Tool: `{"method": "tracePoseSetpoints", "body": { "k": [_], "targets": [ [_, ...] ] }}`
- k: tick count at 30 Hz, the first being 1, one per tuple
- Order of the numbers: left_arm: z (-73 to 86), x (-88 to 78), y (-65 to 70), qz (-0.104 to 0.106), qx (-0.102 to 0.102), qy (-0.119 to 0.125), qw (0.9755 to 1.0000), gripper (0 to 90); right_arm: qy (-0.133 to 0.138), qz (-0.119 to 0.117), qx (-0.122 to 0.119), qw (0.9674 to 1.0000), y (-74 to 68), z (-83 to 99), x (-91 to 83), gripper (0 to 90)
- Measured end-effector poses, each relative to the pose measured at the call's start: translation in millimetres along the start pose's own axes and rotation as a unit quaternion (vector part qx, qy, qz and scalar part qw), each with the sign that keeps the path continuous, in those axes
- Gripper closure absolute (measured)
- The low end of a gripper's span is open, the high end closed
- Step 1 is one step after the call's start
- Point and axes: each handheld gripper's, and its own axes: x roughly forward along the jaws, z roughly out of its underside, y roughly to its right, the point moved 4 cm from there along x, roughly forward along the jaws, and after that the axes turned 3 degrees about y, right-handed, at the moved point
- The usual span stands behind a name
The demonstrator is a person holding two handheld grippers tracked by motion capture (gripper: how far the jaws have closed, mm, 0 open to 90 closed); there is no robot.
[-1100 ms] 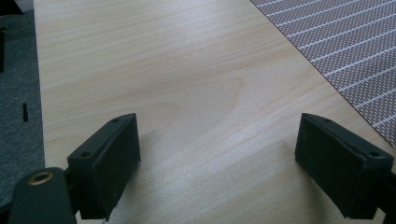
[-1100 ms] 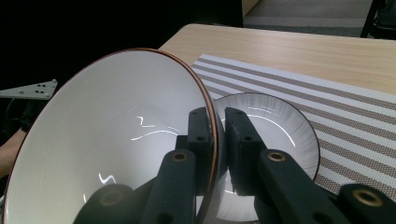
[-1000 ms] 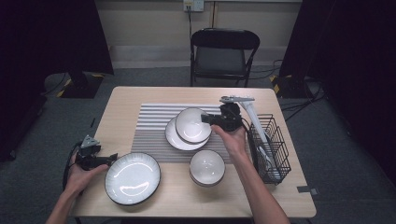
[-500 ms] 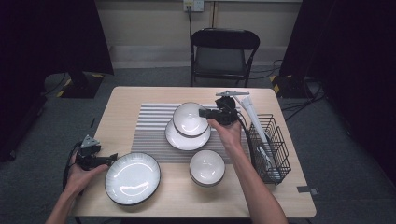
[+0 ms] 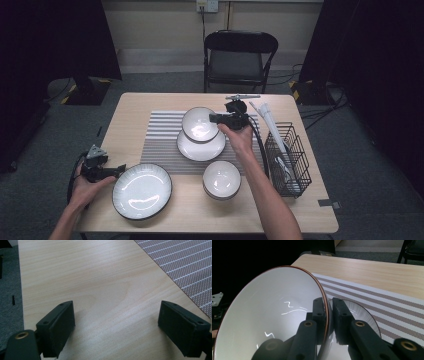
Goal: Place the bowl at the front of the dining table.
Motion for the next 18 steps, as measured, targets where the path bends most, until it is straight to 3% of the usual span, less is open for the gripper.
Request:
{"method": "tracePoseSetpoints", "body": {
  "k": [18],
  "targets": [
    [0.0,-0.1,0.0,0.0,0.0,0.0,1.0,13.6,-0.012,0.025,-0.005,0.9996,8.8,-11.3,22.1,81.7]
  ]
}}
